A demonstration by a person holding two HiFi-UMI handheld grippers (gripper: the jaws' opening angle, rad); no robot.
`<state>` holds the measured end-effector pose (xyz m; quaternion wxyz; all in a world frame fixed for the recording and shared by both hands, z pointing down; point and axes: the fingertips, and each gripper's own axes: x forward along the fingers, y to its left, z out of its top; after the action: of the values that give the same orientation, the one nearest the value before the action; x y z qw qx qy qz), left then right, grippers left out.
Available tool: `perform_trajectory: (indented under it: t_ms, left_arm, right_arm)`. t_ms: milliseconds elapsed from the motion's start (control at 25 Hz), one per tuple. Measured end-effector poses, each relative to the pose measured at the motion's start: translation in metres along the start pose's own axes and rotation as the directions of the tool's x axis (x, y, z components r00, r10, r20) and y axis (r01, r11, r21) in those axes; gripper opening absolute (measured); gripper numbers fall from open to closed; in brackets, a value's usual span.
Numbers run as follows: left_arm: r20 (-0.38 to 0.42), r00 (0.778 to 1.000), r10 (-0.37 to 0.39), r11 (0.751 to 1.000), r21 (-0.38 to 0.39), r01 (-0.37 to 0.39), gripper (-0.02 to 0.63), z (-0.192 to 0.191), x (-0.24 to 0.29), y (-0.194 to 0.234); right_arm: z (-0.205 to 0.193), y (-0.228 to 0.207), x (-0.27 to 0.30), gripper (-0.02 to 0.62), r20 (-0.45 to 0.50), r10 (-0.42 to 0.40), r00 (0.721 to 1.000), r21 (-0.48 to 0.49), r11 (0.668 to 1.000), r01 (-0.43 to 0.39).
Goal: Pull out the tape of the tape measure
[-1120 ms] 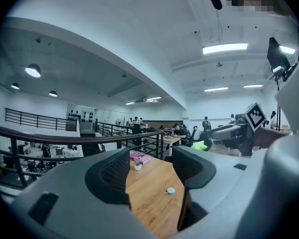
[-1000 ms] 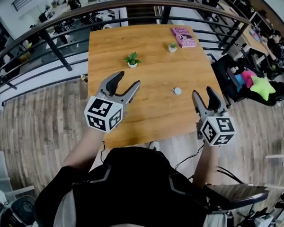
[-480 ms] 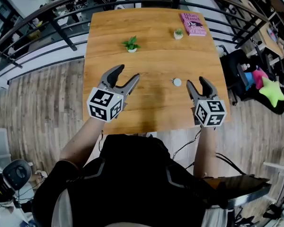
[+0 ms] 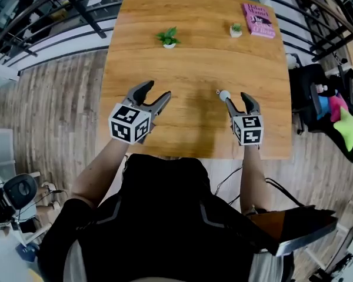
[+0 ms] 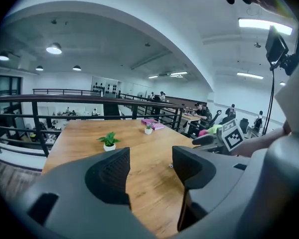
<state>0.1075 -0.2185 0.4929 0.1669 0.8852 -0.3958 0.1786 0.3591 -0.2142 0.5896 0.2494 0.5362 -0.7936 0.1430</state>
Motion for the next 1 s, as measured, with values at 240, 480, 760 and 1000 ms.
perform_trajectory:
  t_ms: [240,480,760,1000]
  left_arm:
    - [-0.03,0.995,0.096,0.995,-0.005,-0.096,0.282,-0.019,-0.003,0.011]
    - [-0.062,0.989,0.136,0.989,-0.044,-0.139,0.282,-0.034,-0.006,0.015]
    - [-0.075,0.982,0.171,0.981,-0.08,-0.177,0.281,-0.043,-0.008,0.024]
    - [-0.078,0.983,0.169,0.98,-0.089,-0.176,0.277,-0.047,-0.006,0.026]
  right_arm:
    - [-0.045,-0.002,0.047,0.251,-0.105,0.077,0.992,0.031,0.997,-0.074]
    - [-0.08,-0.003,0.078,0.259,-0.183,0.118,0.976,0.05,0.993,-0.11]
    - [-0.101,-0.004,0.099,0.262,-0.236,0.125,0.964,0.035,0.992,-0.12]
    - [-0.105,-0.002,0.107,0.261,-0.241,0.123,0.963,0.044,0.992,-0.116]
